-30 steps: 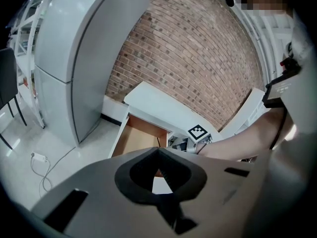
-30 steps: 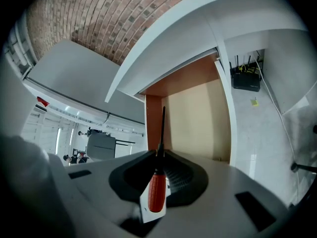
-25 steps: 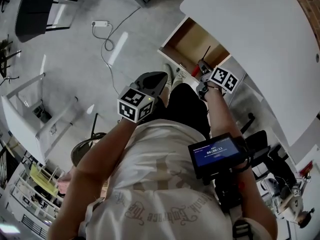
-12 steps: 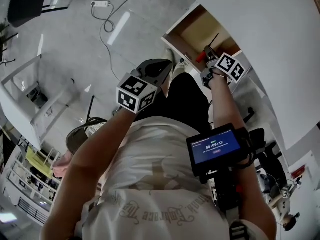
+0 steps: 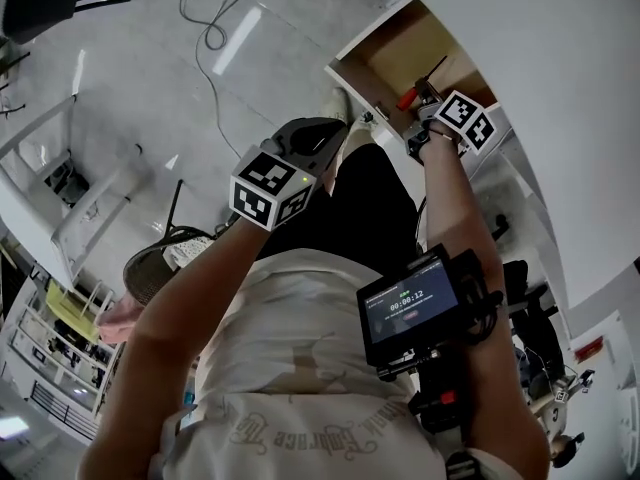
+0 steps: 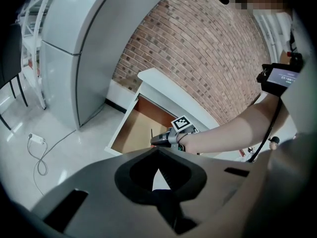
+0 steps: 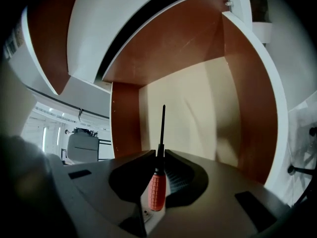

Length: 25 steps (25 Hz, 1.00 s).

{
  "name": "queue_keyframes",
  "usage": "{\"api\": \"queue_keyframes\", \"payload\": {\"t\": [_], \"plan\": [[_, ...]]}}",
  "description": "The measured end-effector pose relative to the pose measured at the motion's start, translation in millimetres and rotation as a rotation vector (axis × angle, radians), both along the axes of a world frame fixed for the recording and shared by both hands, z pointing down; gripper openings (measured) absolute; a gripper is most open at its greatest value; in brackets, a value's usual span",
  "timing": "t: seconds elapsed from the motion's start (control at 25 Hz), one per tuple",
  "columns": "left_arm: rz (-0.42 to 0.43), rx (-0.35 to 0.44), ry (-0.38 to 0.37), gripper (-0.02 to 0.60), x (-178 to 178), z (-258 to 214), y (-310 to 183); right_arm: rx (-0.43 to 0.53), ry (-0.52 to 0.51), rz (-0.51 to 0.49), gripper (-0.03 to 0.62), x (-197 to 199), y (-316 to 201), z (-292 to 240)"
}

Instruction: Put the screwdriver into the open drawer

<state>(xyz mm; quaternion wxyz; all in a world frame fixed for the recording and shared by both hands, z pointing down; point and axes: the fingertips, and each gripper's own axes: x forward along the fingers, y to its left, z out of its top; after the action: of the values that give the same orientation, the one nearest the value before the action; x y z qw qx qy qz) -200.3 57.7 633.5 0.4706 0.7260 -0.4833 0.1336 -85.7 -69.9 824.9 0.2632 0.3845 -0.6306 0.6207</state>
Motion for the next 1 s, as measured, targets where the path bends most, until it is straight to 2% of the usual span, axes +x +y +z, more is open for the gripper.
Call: {"api": "queue_keyframes", "payload": {"t": [0.36, 0.72, 1.0], "plan": [[-0.045, -0.020, 0.031, 0.020, -7, 17, 7, -0.008, 0.053, 0.017, 0.067, 0, -12, 28], [-0.099, -0.045, 0.022, 0.020, -24, 30, 18, -0.039, 0.087, -0.014, 0.067, -1, -11, 49], [-0.102, -0.053, 0.030, 0.020, -24, 34, 20, -0.045, 0.106, -0.023, 0.067, -1, -10, 59]]}}
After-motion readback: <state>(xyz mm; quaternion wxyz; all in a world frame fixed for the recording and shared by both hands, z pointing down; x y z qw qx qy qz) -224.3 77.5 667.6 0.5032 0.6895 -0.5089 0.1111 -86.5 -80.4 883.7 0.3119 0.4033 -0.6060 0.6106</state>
